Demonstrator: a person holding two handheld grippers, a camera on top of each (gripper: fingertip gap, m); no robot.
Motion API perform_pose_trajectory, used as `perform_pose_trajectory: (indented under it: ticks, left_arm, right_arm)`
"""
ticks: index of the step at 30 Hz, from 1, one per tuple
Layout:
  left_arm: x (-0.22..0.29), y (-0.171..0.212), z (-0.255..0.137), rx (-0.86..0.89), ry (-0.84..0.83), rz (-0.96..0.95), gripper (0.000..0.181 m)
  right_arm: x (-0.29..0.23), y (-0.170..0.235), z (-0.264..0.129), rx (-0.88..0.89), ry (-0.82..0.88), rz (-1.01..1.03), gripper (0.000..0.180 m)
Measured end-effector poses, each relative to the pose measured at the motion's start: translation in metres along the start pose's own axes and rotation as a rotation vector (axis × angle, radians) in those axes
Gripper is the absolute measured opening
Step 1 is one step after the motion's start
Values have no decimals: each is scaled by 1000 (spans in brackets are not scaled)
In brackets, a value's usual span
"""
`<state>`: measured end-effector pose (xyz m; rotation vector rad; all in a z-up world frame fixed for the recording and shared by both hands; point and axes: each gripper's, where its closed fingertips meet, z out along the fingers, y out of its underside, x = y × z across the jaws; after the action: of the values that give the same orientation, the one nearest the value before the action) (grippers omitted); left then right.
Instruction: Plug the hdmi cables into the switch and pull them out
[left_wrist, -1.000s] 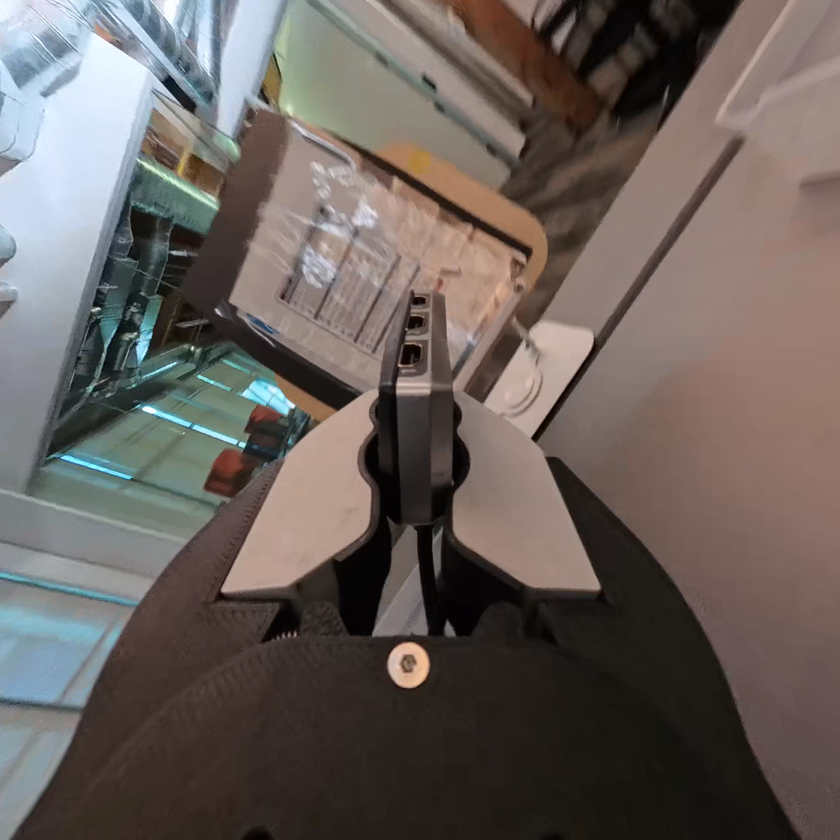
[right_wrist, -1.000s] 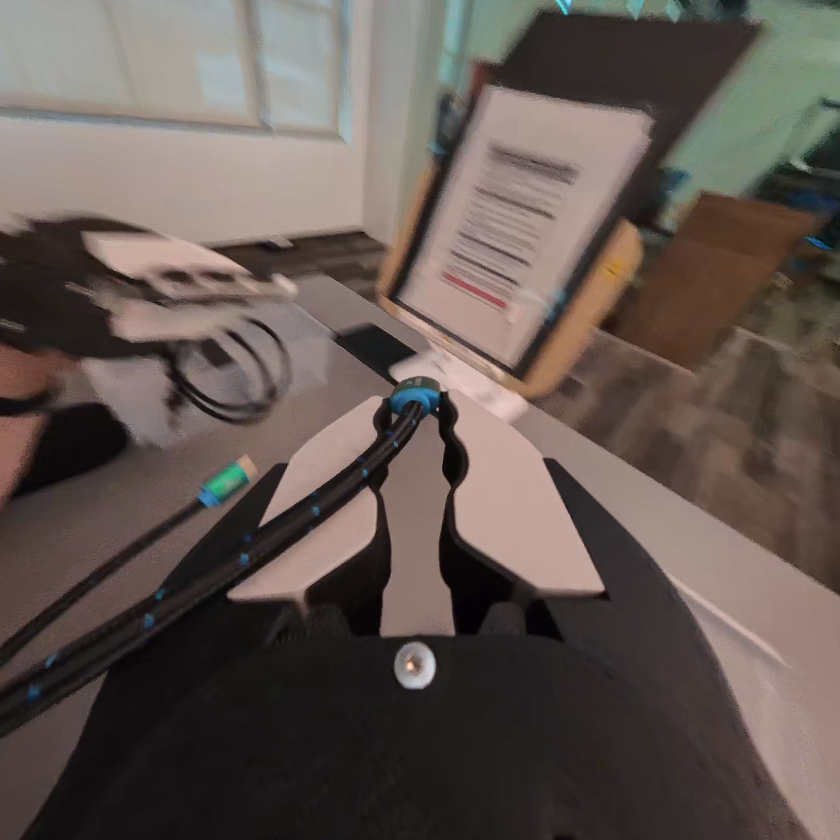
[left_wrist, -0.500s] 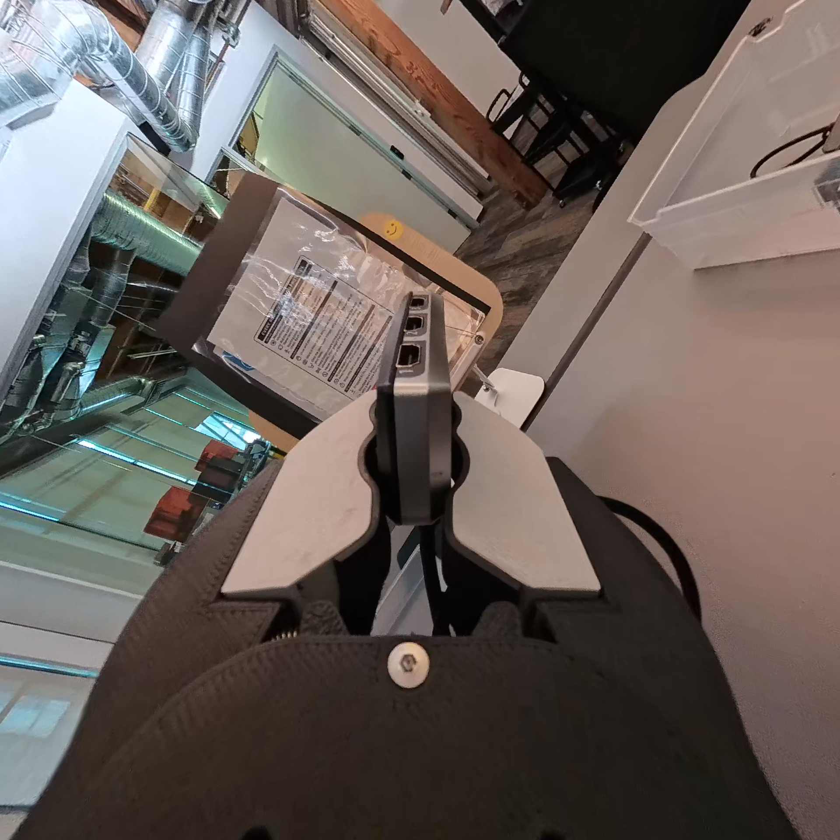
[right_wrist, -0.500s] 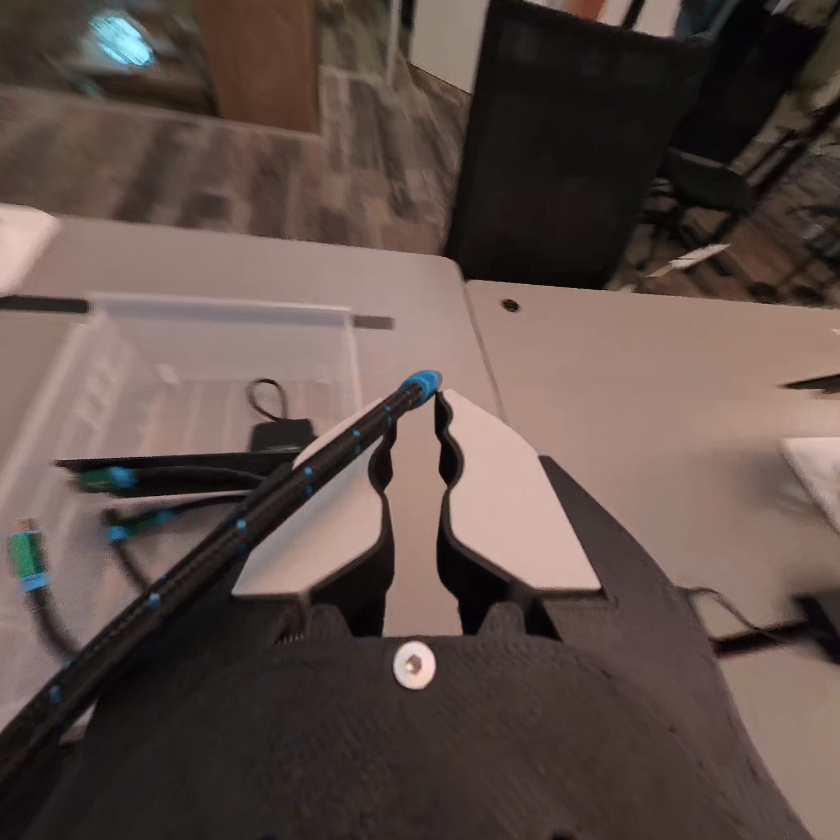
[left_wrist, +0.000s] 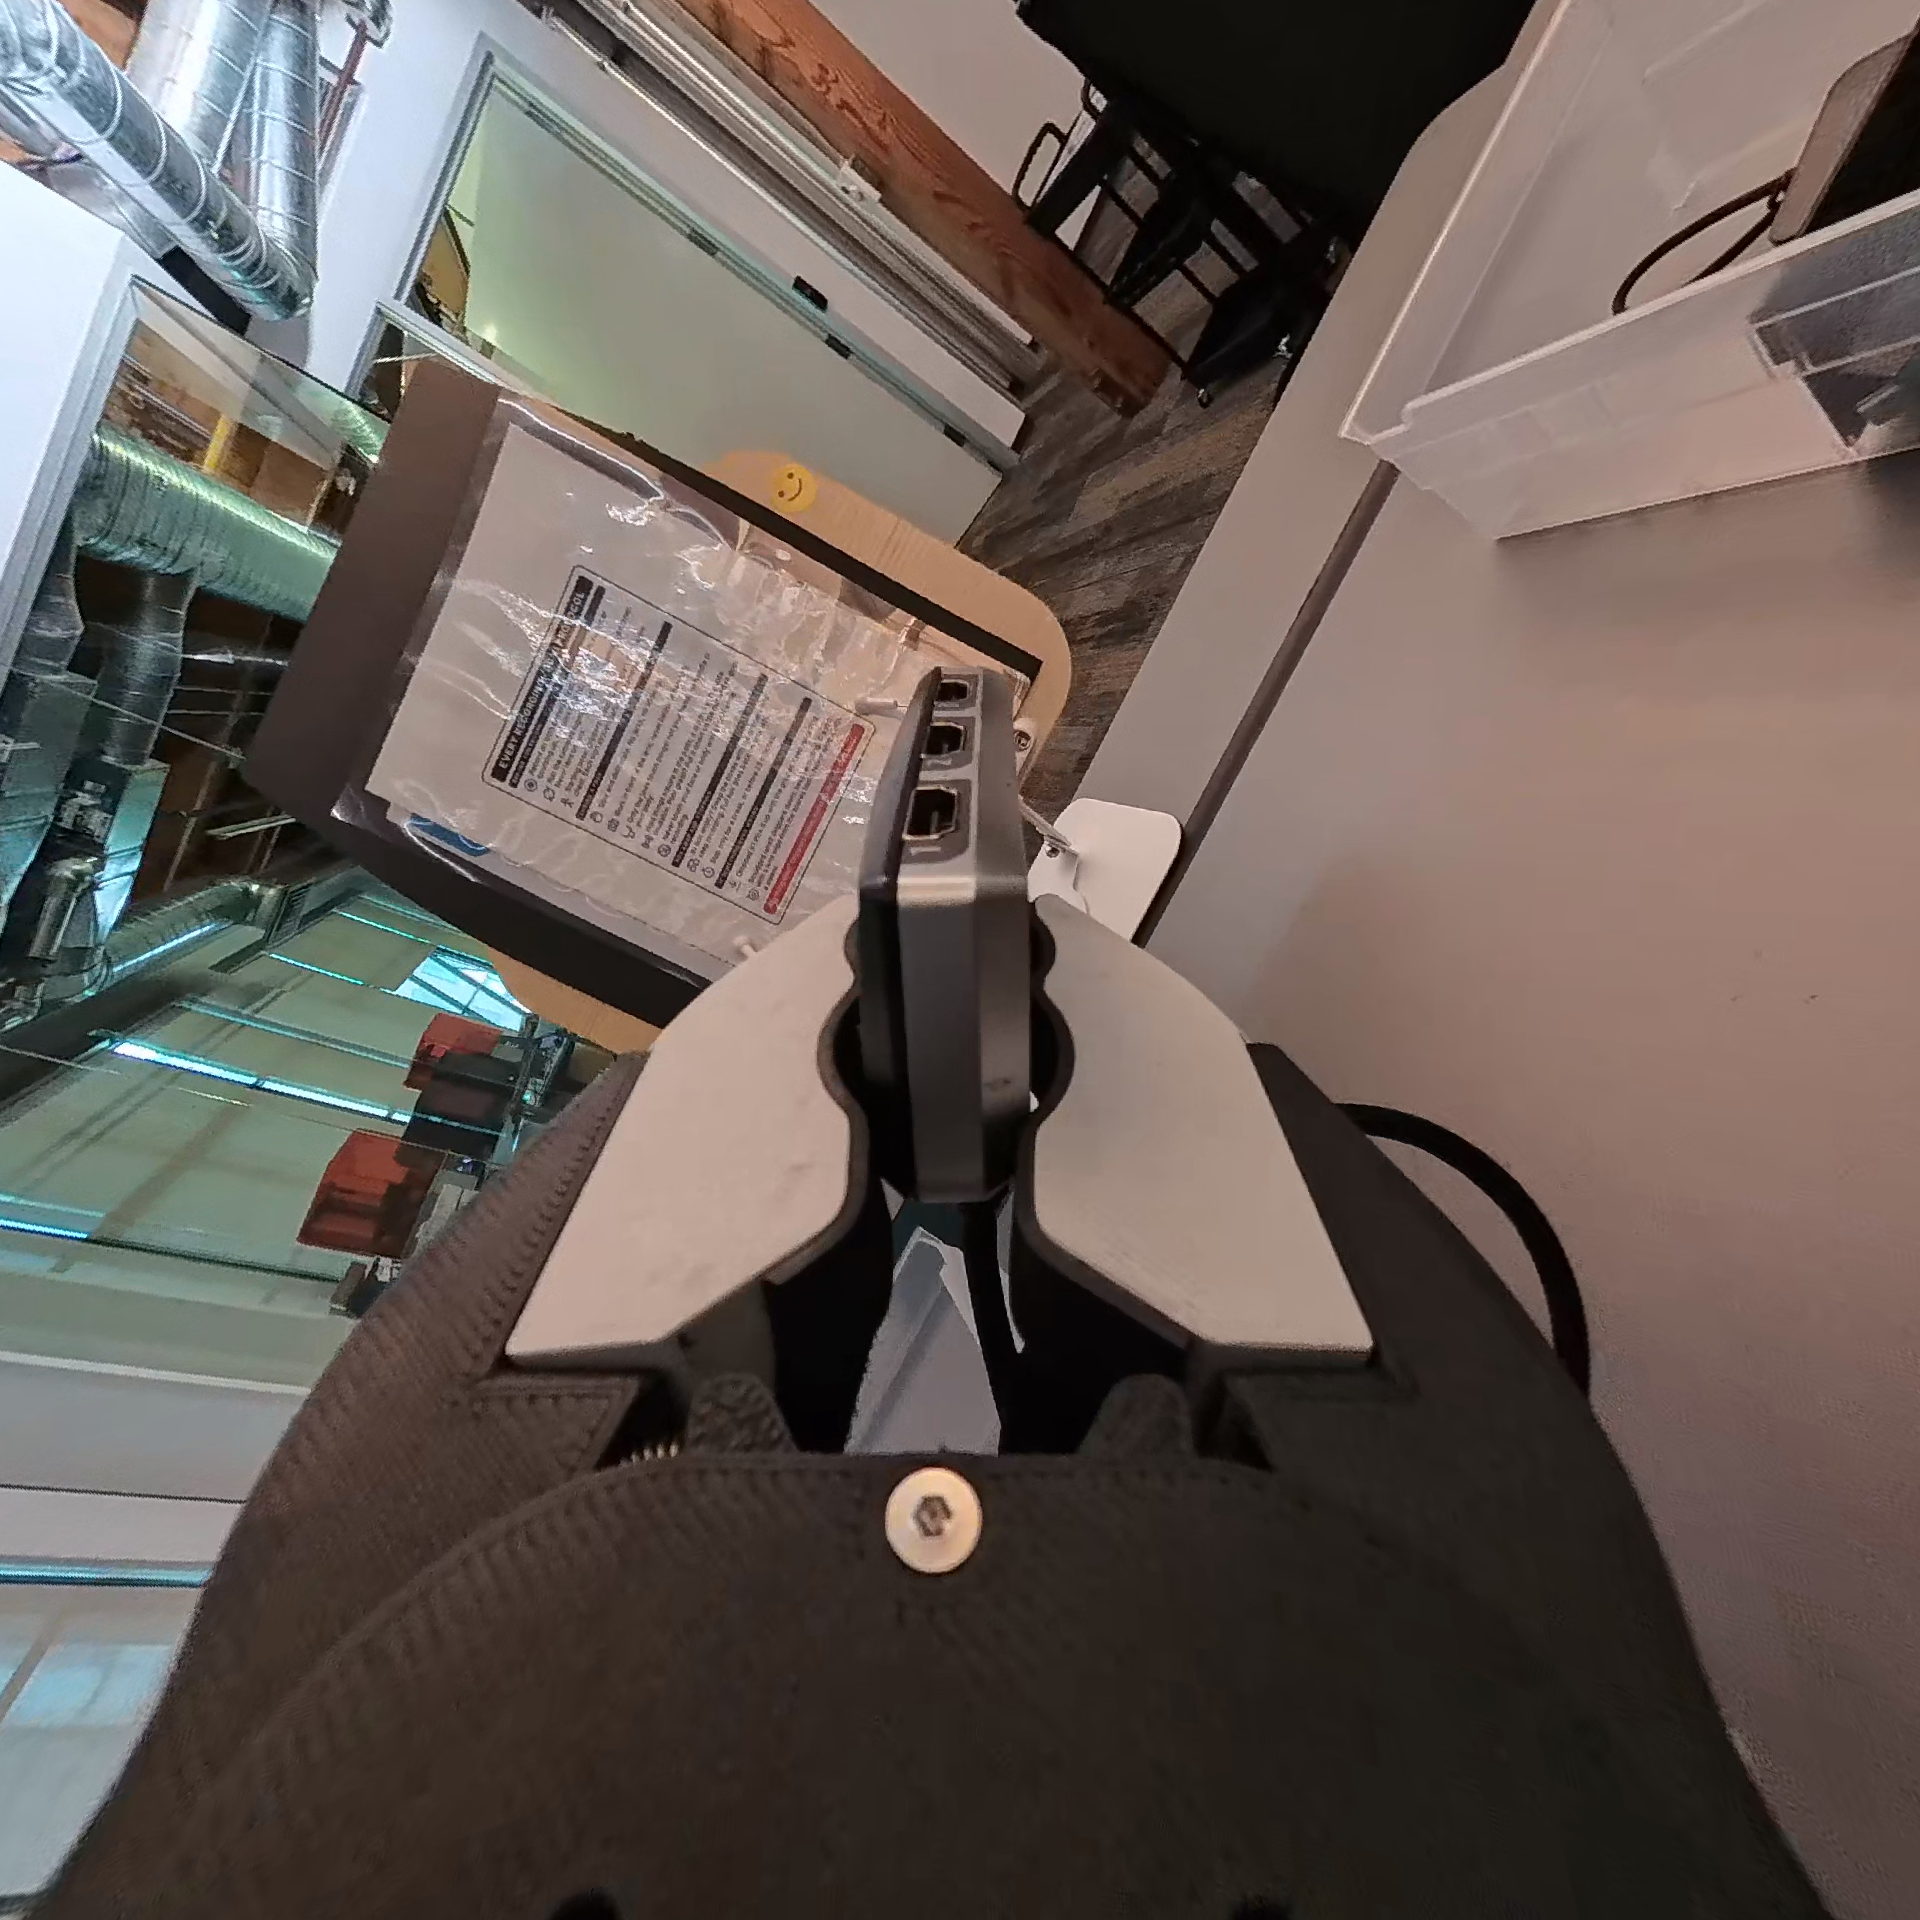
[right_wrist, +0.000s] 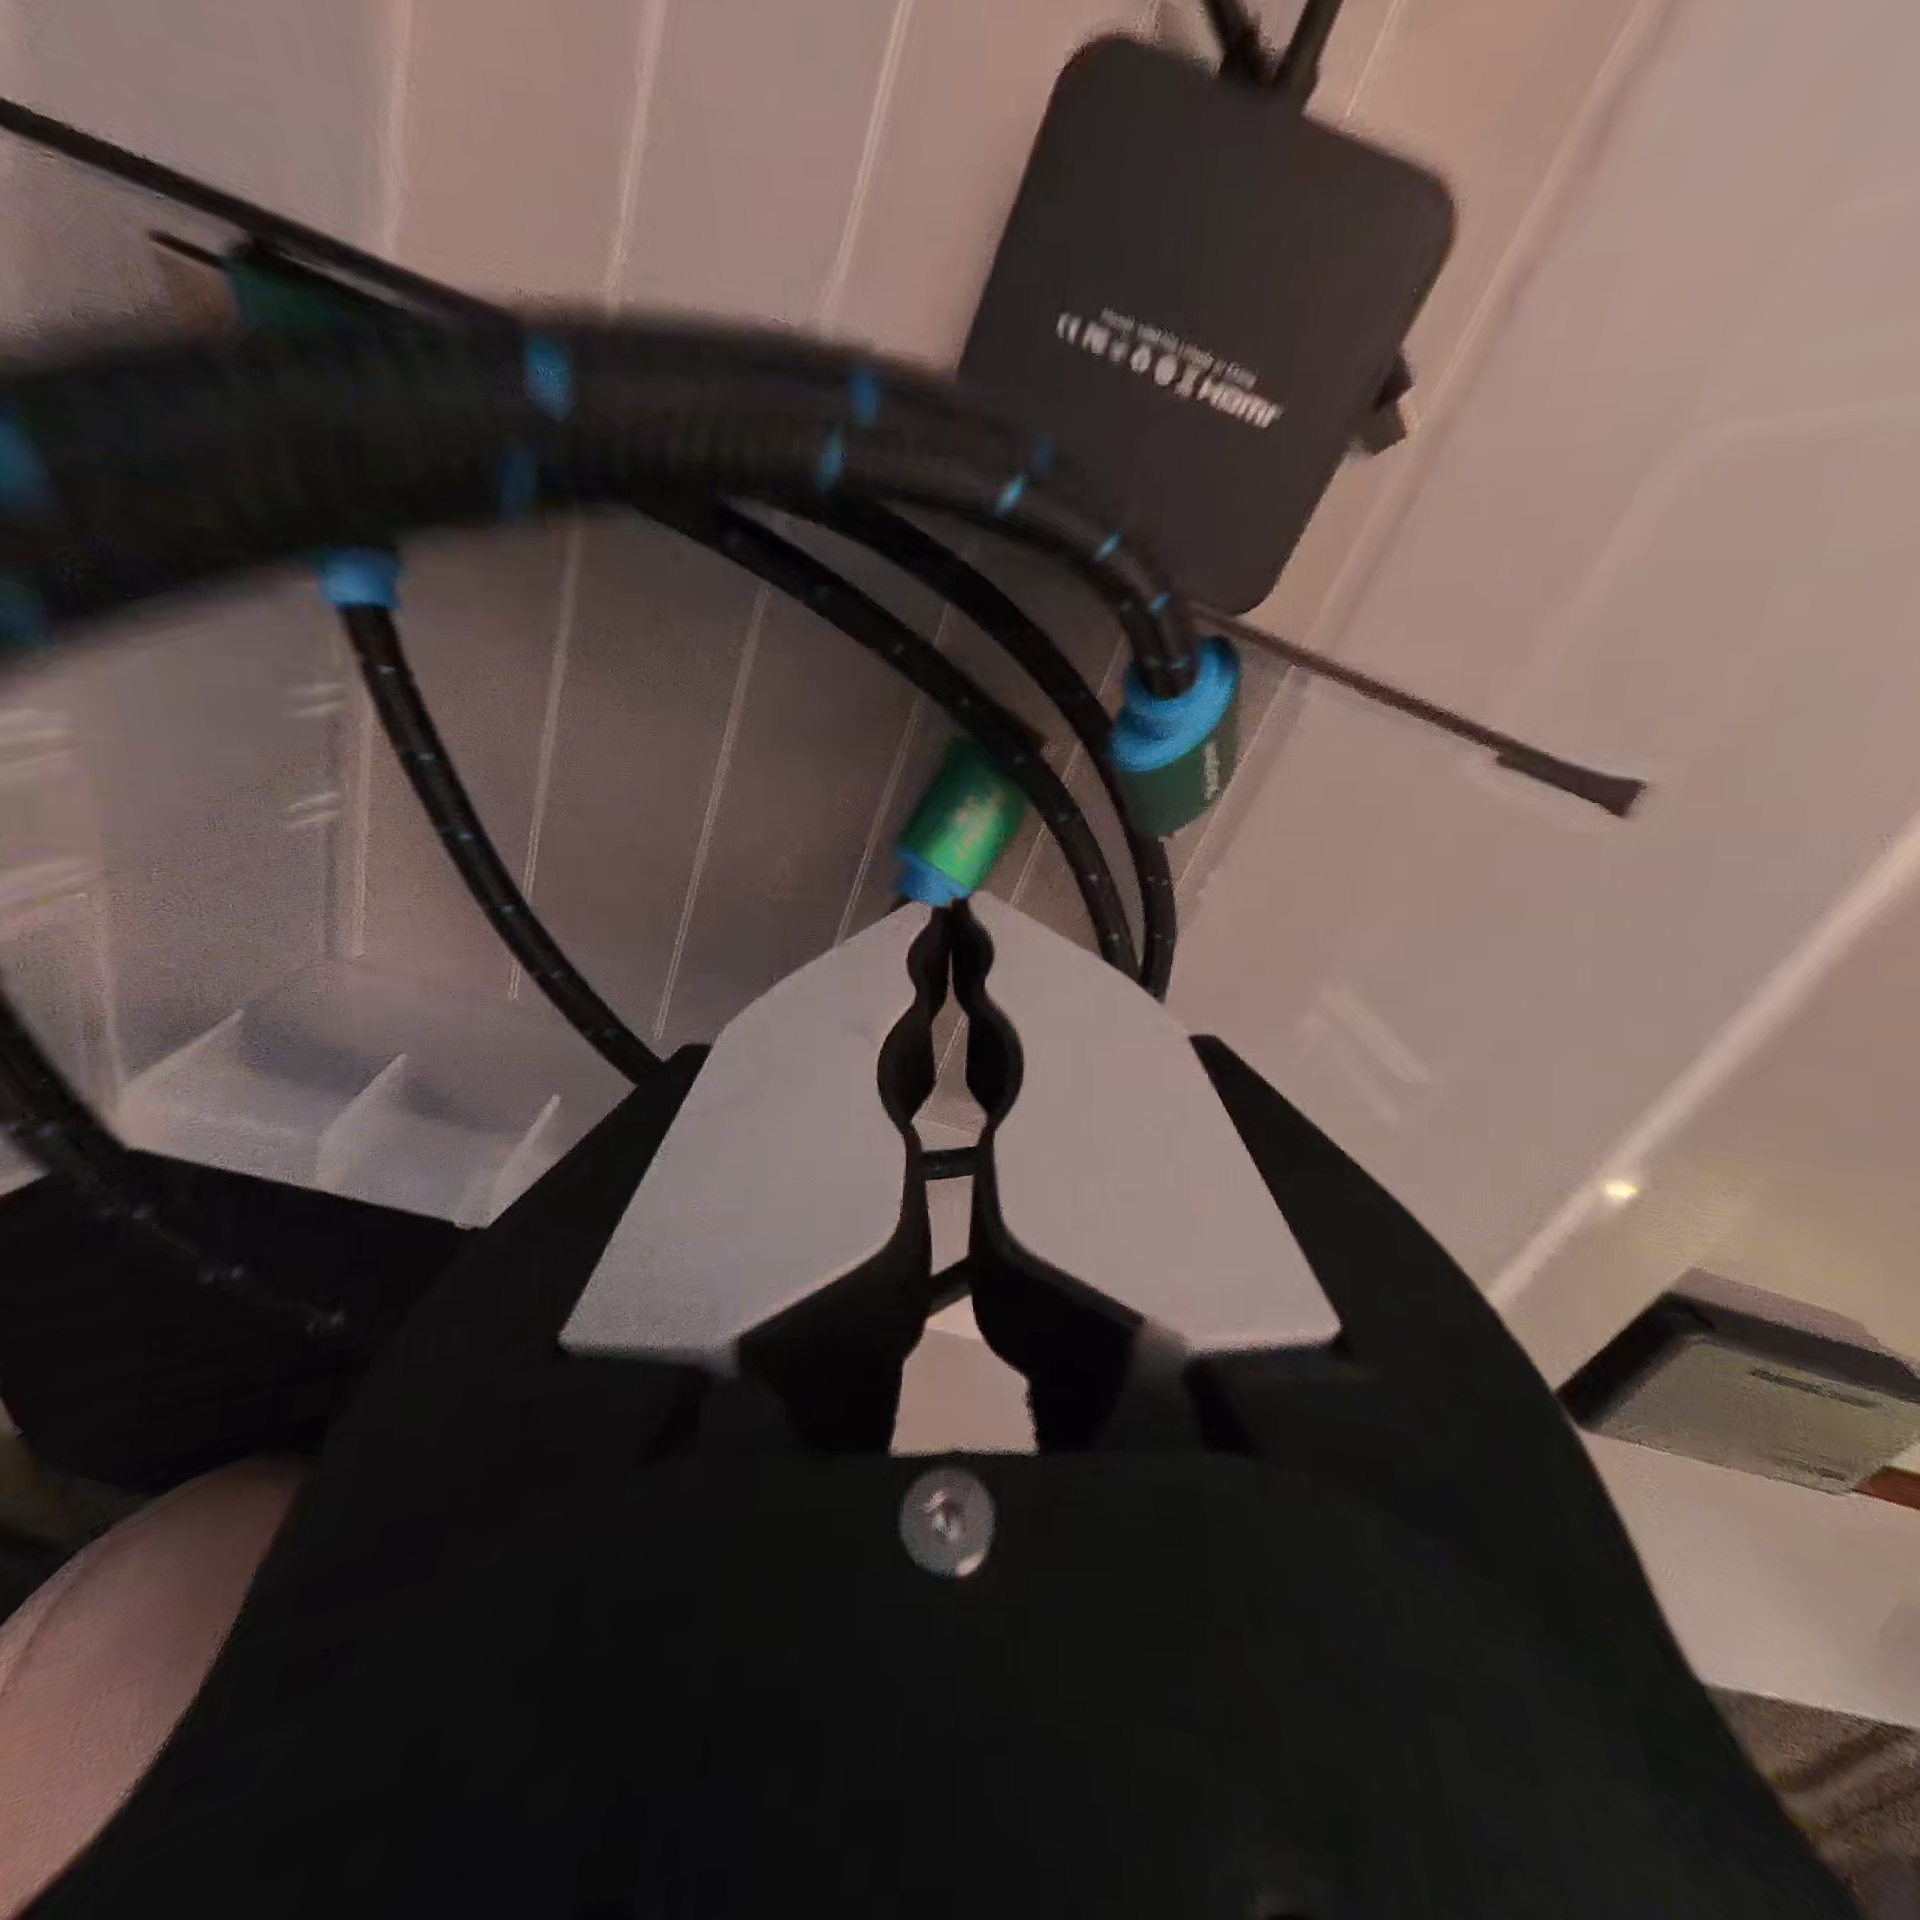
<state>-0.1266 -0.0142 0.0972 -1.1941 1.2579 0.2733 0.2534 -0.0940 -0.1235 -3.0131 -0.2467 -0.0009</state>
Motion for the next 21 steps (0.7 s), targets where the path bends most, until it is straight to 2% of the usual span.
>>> perform_pose_trajectory:
  ticks: [3, 7, 11, 13, 17, 19, 21]
  left_arm:
    - [1, -1, 0, 3, 7, 1, 22]
    - [0, 1, 0, -3, 8, 3, 22]
    - [-4, 3, -3, -5, 1, 1, 22]
    - [-3, 3, -2, -3, 5, 3, 22]
    - [6, 2, 0, -5, 33, 21, 22]
    - [9, 1, 2, -9, 41, 32, 22]
    - [10, 1, 3, -10, 43, 36, 22]
  right_arm:
    - [3, -5, 2, 30, -19, 28, 1]
    - [23, -27, -36, 268, 97, 6, 4]
    - [39, -61, -84, 615, 325, -197, 33]
    - [32, -75, -86, 701, 376, -319, 38]
    - [39, -82, -51, 559, 365, -303, 33]
    - [37, -81, -40, 539, 329, -314, 16]
    - [35, -76, -38, 524, 286, -302, 11]
